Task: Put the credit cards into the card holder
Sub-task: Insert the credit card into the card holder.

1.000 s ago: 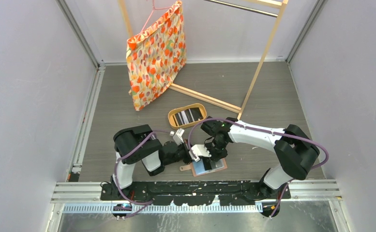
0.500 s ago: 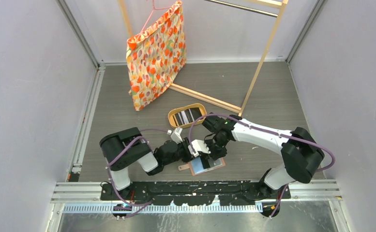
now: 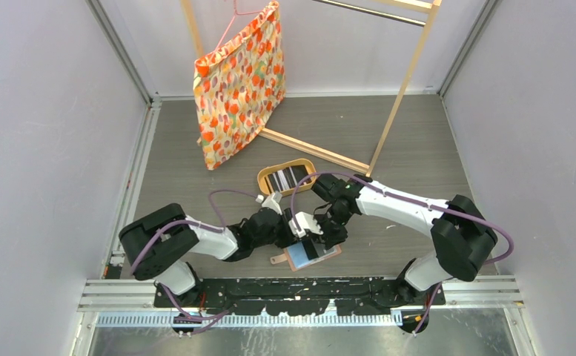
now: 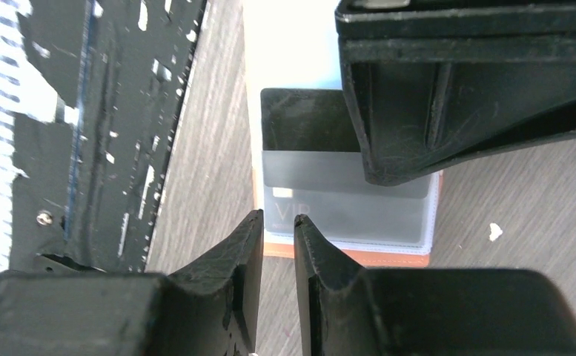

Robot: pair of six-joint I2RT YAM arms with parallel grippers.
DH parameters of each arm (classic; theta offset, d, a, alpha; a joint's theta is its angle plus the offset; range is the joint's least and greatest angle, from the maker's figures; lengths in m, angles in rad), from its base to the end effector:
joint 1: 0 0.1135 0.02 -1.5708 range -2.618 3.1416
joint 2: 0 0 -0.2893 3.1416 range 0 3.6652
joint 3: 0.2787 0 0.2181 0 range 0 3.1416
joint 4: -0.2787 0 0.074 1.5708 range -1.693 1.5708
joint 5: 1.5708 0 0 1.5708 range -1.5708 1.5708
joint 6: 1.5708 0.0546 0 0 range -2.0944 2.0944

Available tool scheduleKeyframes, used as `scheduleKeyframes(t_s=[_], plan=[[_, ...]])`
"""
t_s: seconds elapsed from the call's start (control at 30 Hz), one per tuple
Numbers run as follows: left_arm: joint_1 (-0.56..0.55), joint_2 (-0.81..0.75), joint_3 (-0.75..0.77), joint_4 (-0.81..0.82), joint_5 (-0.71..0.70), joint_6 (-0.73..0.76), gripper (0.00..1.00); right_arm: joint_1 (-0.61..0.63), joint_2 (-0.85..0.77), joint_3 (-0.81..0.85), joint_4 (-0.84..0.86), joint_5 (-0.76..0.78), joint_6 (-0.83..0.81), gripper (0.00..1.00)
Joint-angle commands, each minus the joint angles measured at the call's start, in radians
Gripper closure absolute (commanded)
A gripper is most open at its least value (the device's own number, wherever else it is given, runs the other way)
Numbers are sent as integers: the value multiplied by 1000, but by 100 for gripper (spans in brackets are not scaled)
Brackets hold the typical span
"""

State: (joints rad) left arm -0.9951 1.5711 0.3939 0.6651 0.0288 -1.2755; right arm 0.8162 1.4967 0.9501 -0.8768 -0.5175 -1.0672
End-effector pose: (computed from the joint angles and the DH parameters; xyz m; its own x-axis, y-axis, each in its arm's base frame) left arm 0.1446 -0.2257 0.1692 -0.8929 -0.3809 -0.2402 -0.0072 0.5455 -0.8381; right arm 0.1356 0.1837 0.2241 0.2711 -0.8228 -0.4995 -0.9230 -0.3694 0.1075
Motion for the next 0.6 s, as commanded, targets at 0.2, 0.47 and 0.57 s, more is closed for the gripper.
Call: scheduleKeyframes(t_s=[0.2, 0.47, 0.57], plan=[[-2, -55, 35, -118, -16, 16, 57, 89, -74, 7, 183, -162, 243, 91], [2, -10, 11, -19, -3, -32, 57, 350, -18, -32, 365, 91, 327, 94], [5, -14, 3, -10, -3, -36, 57, 413, 18, -48, 425, 222, 335, 95]])
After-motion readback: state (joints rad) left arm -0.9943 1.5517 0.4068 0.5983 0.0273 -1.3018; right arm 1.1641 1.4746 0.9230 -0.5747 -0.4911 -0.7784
